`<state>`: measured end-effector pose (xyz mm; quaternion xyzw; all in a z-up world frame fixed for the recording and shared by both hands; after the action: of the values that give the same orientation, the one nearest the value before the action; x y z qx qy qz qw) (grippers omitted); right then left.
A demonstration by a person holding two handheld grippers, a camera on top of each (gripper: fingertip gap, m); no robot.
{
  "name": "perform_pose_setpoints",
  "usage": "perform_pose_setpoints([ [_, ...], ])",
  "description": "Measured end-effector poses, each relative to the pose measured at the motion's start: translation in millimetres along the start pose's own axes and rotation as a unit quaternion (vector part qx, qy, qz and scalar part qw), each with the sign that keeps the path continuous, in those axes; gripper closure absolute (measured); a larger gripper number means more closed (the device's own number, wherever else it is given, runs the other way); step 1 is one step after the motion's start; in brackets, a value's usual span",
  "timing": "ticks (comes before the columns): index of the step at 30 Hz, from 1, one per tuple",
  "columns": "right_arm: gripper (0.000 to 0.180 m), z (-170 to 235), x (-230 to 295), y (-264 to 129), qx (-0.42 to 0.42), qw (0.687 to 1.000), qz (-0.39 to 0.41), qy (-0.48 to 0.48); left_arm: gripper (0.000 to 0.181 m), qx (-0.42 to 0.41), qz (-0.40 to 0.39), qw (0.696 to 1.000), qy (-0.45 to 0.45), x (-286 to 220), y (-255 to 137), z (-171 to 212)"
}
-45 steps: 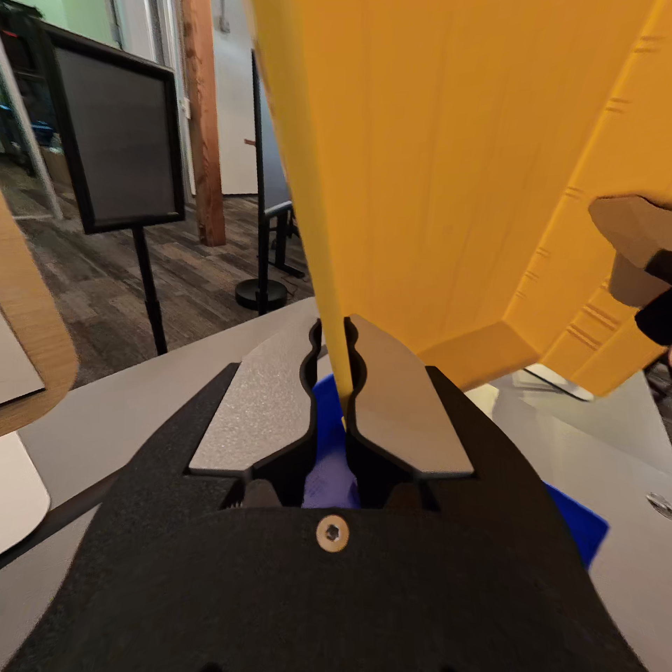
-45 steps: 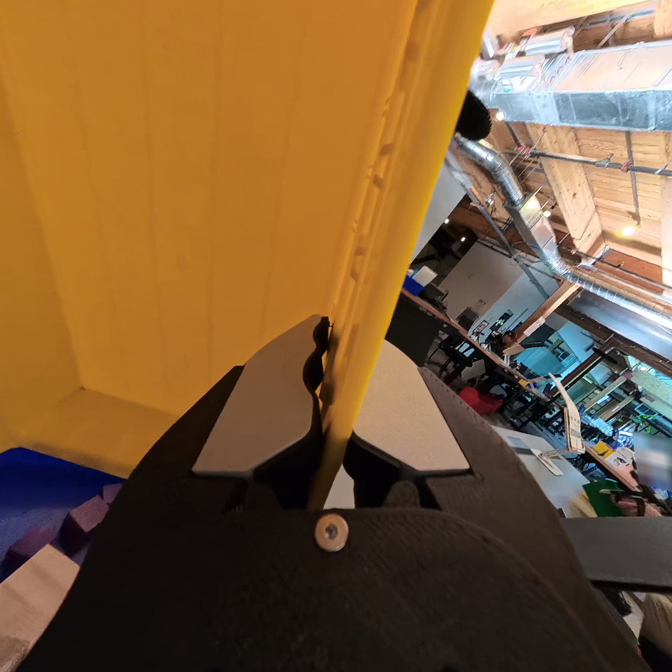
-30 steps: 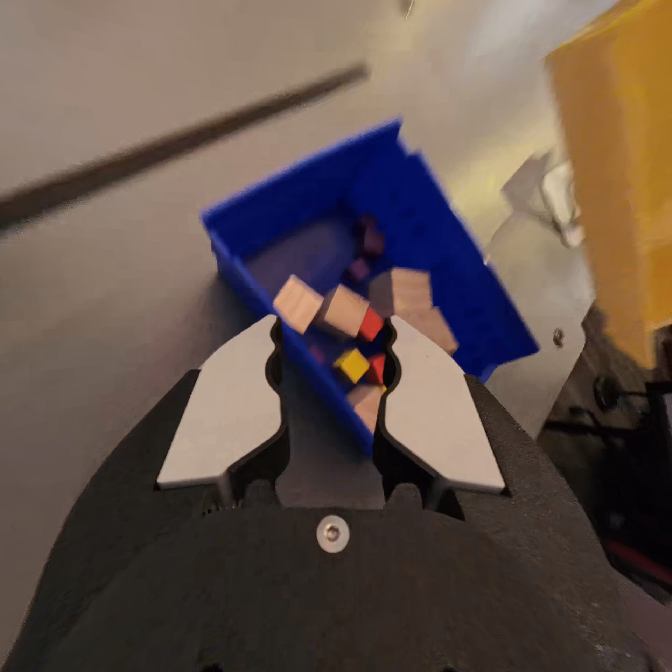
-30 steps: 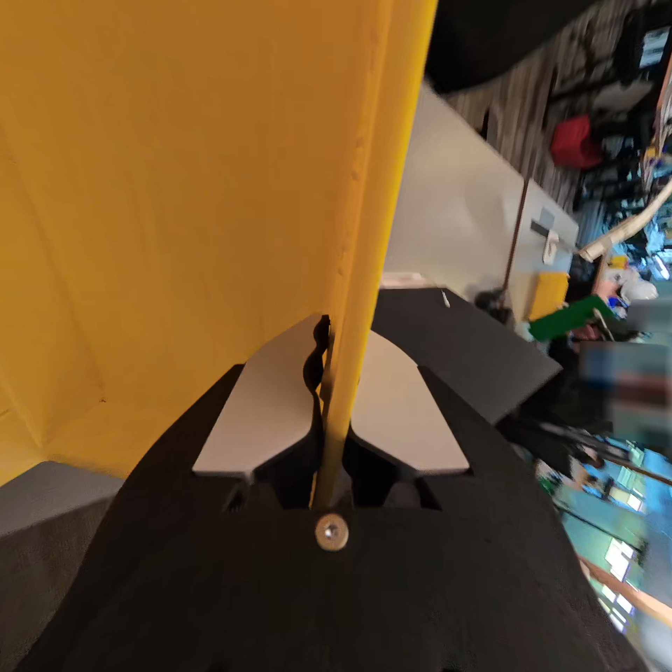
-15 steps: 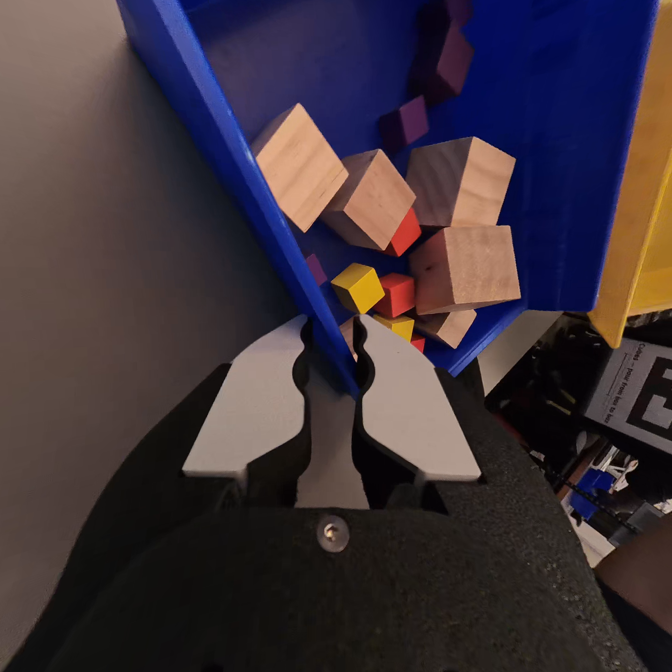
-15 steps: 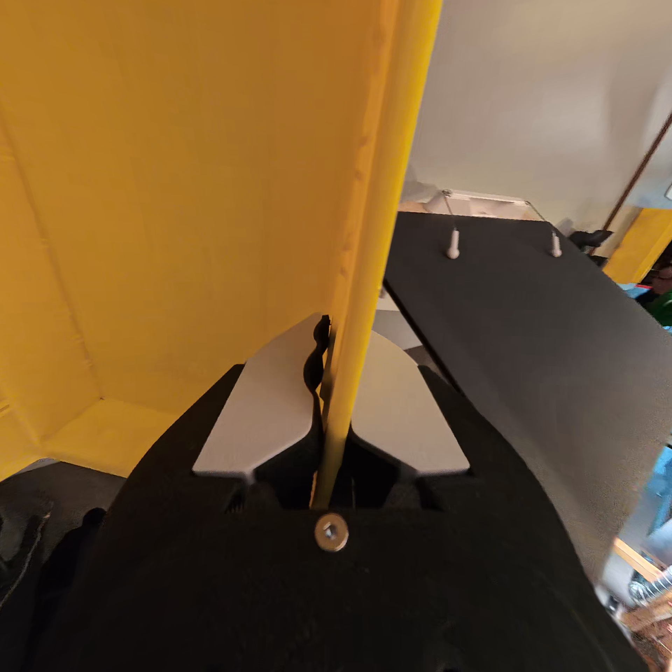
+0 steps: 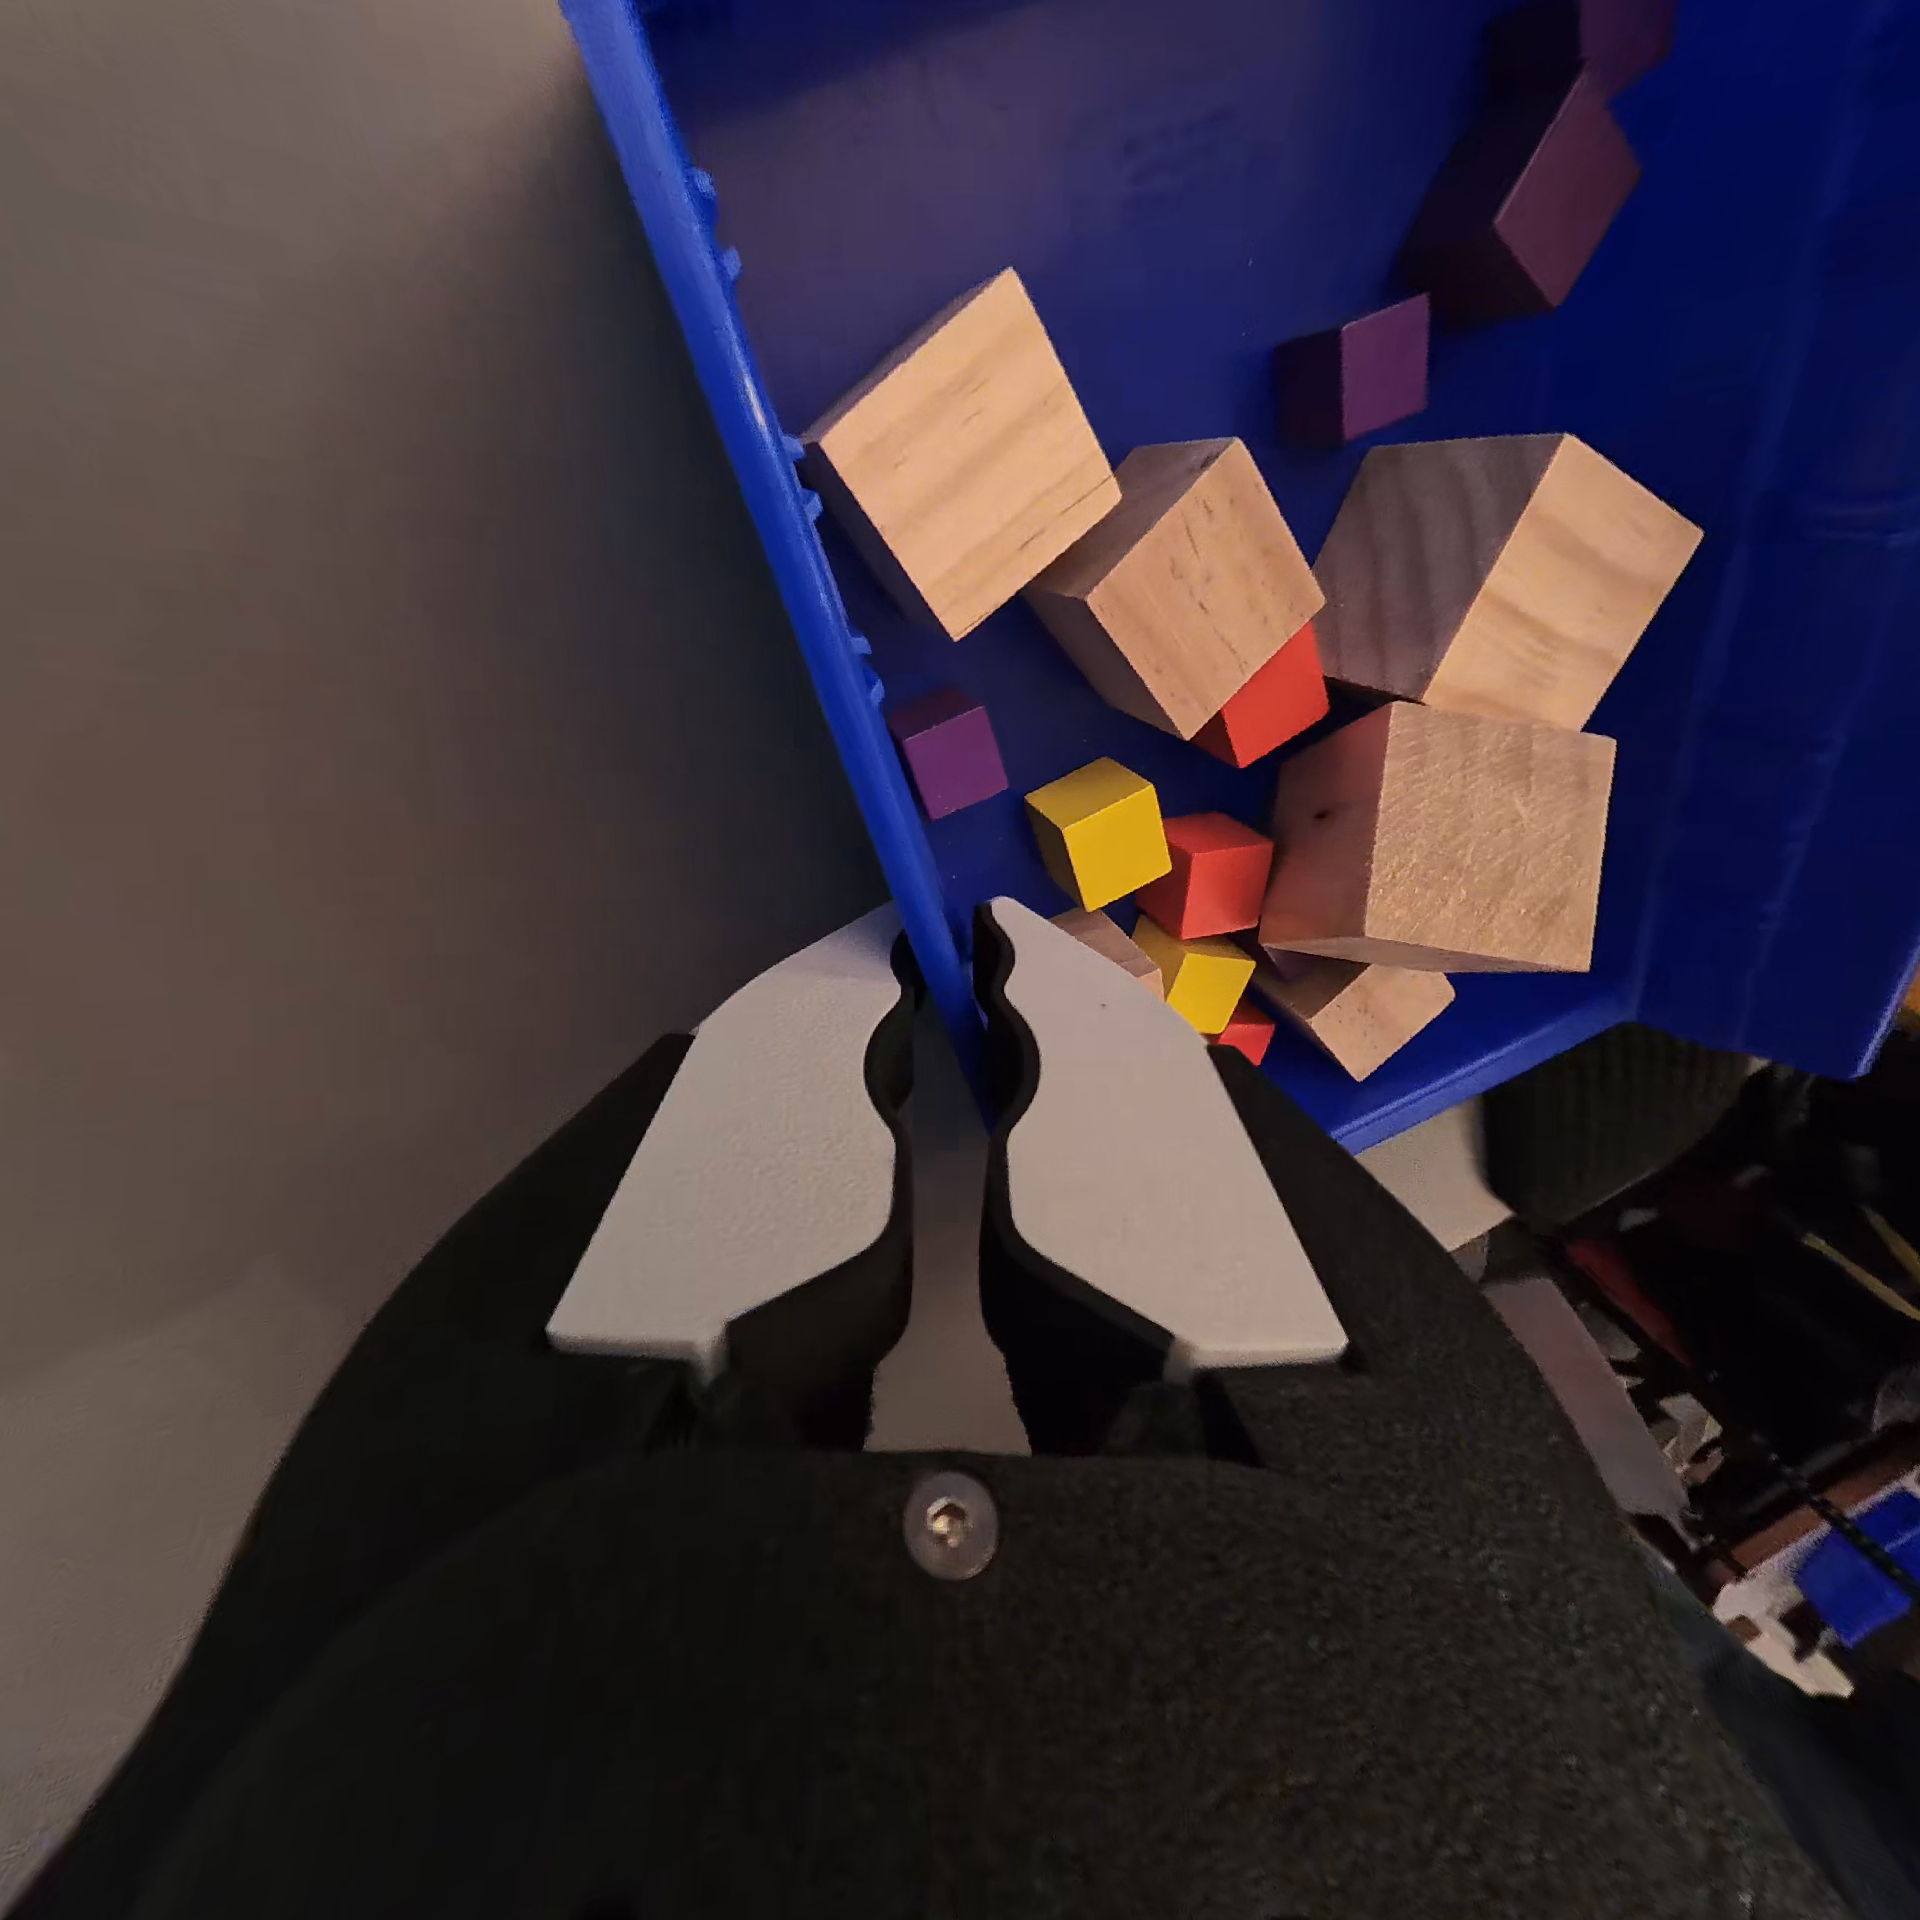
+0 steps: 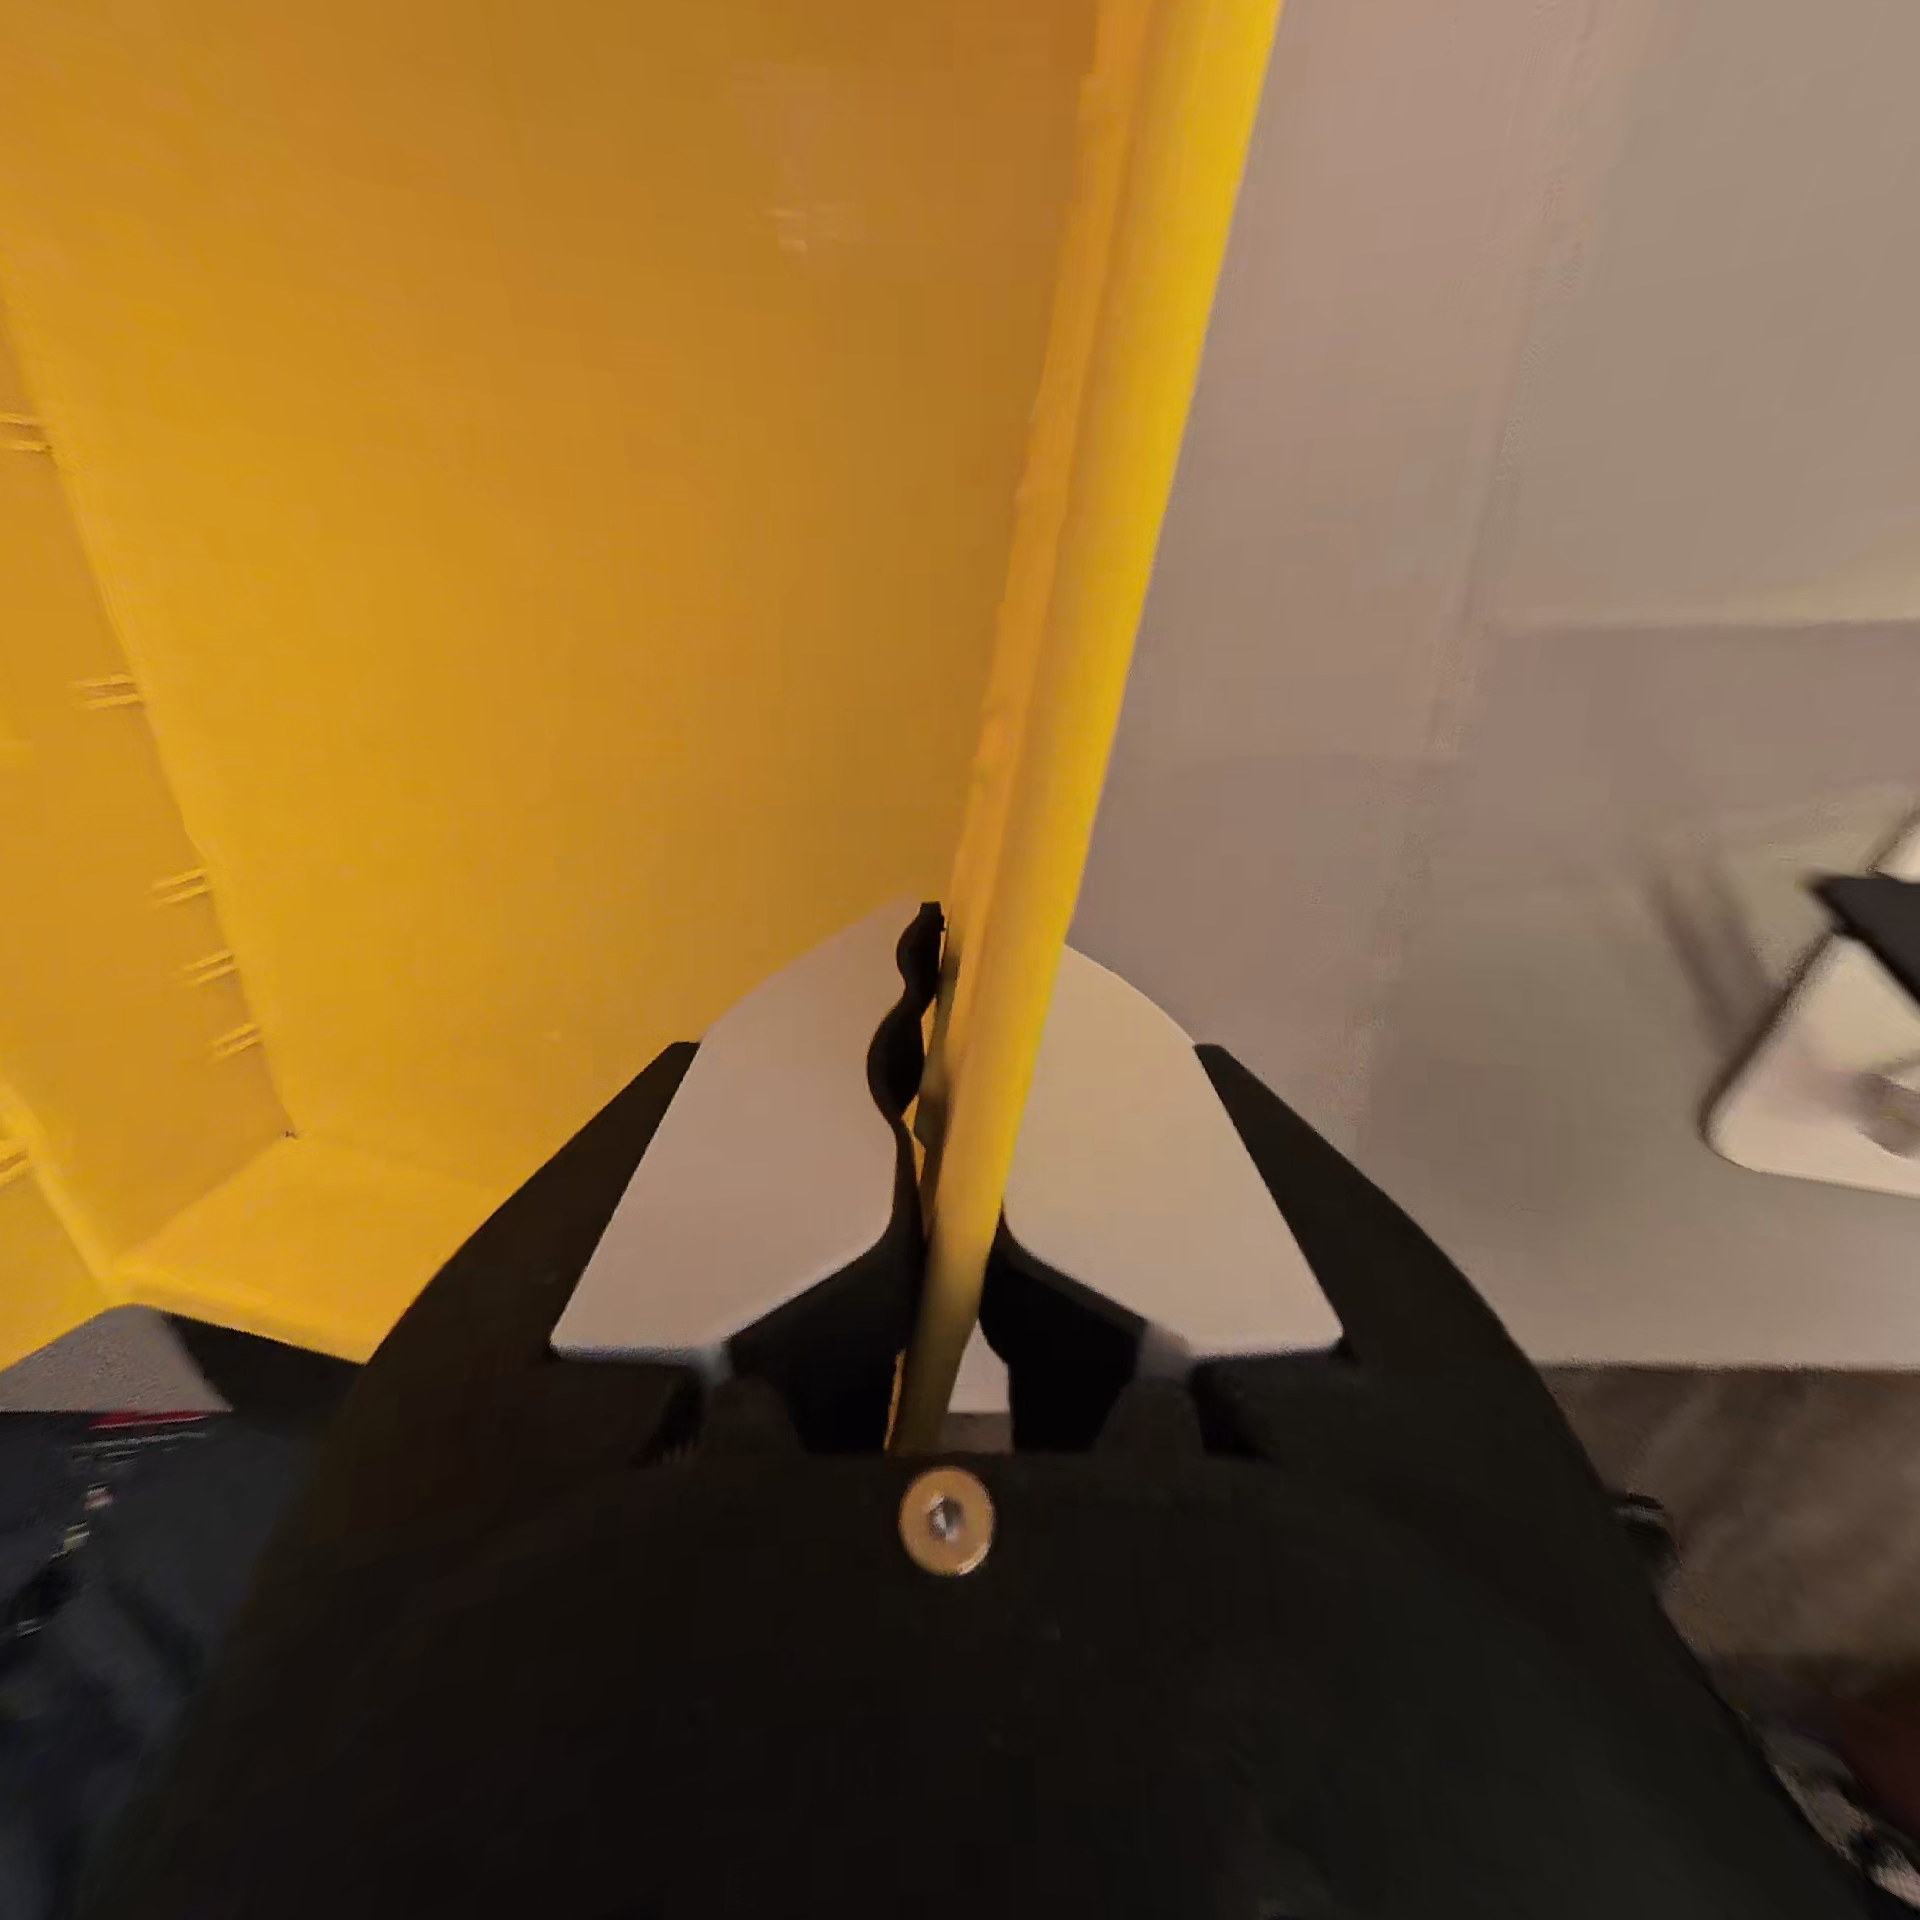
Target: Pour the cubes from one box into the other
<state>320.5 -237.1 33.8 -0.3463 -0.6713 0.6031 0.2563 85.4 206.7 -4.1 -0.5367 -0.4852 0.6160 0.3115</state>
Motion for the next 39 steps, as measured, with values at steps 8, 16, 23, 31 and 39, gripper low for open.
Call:
perform_pose_setpoints([
  [8,0.175,-25,92,53,0.037,0.994,-0.095,-0.033,0.173,-0.008,-0.025,0.999,-0.044,101,-45,53],
  [16,0.175,-36,129,79,0.049,0.994,-0.091,-0.043,0.172,-0.022,-0.027,0.998,-0.061,197,-86,117],
  [23,0.169,-39,134,78,0.044,0.994,-0.089,-0.052,0.172,-0.033,-0.018,0.998,-0.059,239,-104,153],
  [31,0.137,-70,145,-27,-0.223,0.973,0.044,-0.036,0.173,-0.031,-0.011,0.998,-0.049,251,-109,159],
  [39,0.132,-65,358,-134,-0.434,0.872,-0.141,-0.178,0.174,-0.05,-0.02,0.996,-0.074,258,-112,159],
])
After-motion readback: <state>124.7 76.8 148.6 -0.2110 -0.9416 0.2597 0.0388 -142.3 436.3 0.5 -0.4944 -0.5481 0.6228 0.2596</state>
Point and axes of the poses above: each gripper's, where its closed fingertips meet, y out along the fingers, z out of its underside, x = y × z across the jaws, the point moved 9 cm from there along -y, back along the fingers, and after that the axes turned 4 degrees about z, right-handed, at the moved point
